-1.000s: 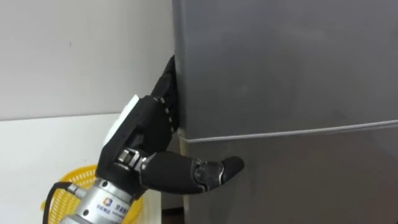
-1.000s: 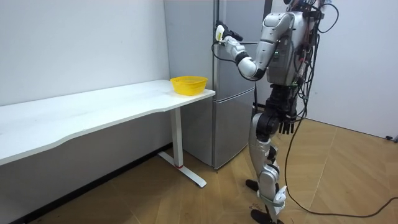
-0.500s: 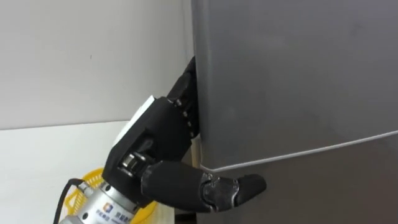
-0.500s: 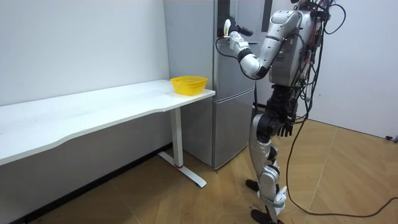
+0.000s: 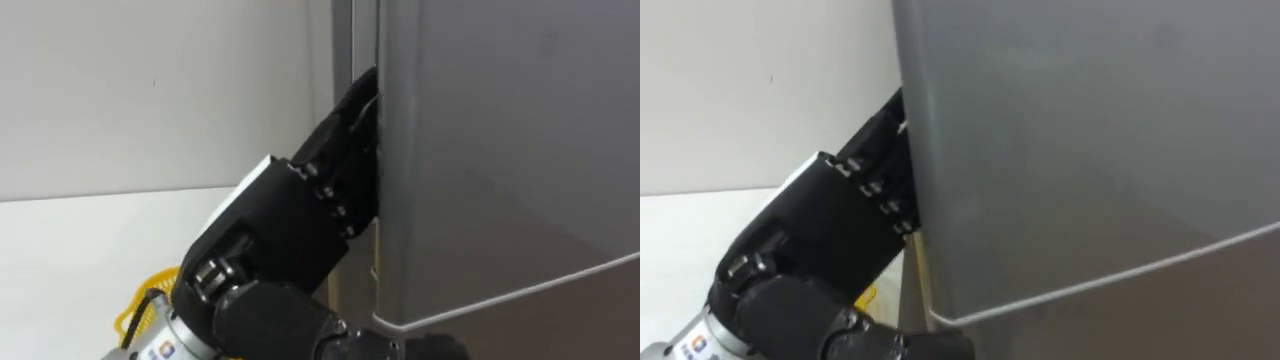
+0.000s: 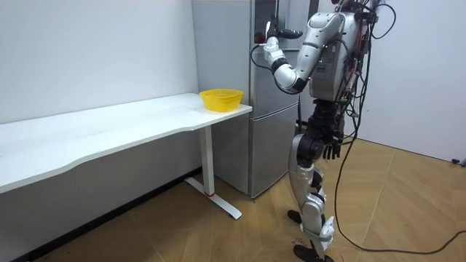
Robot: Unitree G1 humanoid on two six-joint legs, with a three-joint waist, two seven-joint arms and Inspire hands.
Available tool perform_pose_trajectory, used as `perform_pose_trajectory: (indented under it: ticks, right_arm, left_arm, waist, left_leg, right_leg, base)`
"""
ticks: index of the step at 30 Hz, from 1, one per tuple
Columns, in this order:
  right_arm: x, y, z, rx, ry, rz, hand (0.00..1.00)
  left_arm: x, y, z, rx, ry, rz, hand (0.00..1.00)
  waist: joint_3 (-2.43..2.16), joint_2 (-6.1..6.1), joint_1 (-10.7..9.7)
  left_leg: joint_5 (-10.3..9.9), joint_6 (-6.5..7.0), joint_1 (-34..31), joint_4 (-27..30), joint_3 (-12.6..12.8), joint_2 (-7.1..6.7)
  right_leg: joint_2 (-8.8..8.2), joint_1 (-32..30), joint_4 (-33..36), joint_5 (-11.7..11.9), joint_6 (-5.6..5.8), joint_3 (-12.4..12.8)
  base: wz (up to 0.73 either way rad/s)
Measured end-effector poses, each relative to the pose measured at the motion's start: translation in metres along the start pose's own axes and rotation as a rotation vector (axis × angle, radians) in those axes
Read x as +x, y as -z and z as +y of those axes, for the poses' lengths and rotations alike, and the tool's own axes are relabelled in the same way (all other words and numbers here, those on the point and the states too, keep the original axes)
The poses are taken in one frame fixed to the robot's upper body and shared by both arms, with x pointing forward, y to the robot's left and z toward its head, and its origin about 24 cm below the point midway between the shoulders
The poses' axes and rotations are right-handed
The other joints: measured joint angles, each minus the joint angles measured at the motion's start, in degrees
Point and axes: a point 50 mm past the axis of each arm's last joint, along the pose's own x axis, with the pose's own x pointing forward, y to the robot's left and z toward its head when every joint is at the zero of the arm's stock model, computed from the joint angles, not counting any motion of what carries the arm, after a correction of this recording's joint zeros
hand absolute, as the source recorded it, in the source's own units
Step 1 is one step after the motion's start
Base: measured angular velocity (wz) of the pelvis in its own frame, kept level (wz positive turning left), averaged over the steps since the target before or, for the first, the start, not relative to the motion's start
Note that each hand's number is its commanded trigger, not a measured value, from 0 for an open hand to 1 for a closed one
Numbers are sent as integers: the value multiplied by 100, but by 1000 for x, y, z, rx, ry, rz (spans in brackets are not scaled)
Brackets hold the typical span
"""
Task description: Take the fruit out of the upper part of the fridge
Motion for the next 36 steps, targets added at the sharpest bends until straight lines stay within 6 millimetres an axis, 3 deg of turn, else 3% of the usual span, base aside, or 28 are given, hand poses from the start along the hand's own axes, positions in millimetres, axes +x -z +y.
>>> perform_pose_trajectory:
  ticks: [5, 16, 21, 24, 26, 32, 36]
  right_arm:
    - [0, -3, 1, -21, -18, -11, 0]
    - [0, -10, 3, -129, -12, -10, 0]
    - [0, -20, 0, -174, -2, -30, 0]
    - [-1, -27, -1, -169, 2, -49, 0]
    - [-1, -28, -2, -155, 4, -55, 0]
    - [-2, -34, -6, -139, 20, -71, 0]
    - [-2, -35, -7, -111, 36, -80, 0]
  left_arm:
    - [15, -3, -12, -17, 115, -51, 0]
    - [35, 1, -48, -153, 383, -95, 0]
    - [54, -5, -73, -242, 601, -160, 0]
    - [61, -7, -80, -312, 660, -199, 0]
    - [64, -7, -83, -341, 693, -210, 0]
    - [70, -2, -89, -404, 731, -219, 0]
    - [74, -3, -93, -411, 750, -232, 0]
  waist:
    - [1, -68, -11]
    - [-1, -42, -57]
    - [-25, 78, -188]
    - [-16, 110, -345]
    - [-34, 137, -428]
    - [-12, 99, -649]
    - [-16, 105, -664]
  left_leg:
    - [0, 0, 10, 1, 54, -8]
    - [-2, 4, 10, 3, 122, -47]
    - [-3, 4, 36, 11, 171, -47]
    - [-3, 5, 67, 14, 163, -41]
    - [-3, 5, 75, 20, 163, -41]
    - [-4, 6, 97, 17, 177, -52]
    - [-38, 61, 6, 10, 171, -46]
  right_leg:
    - [-34, 16, -8, -18, 33, -1]
    - [-103, 30, -3, -2, 92, -84]
    - [-83, -3, 5, -4, 91, -76]
    - [-76, -9, 16, -24, 57, -9]
    - [-62, -21, 36, -36, 39, 22]
    - [25, -66, 110, -73, 1, 70]
    - [59, -234, 213, -53, -23, 119]
  base:
    - [0]
    - [1]
    - [-18]
    - [-19]
    - [-7]
    - [0]
    - [-4]
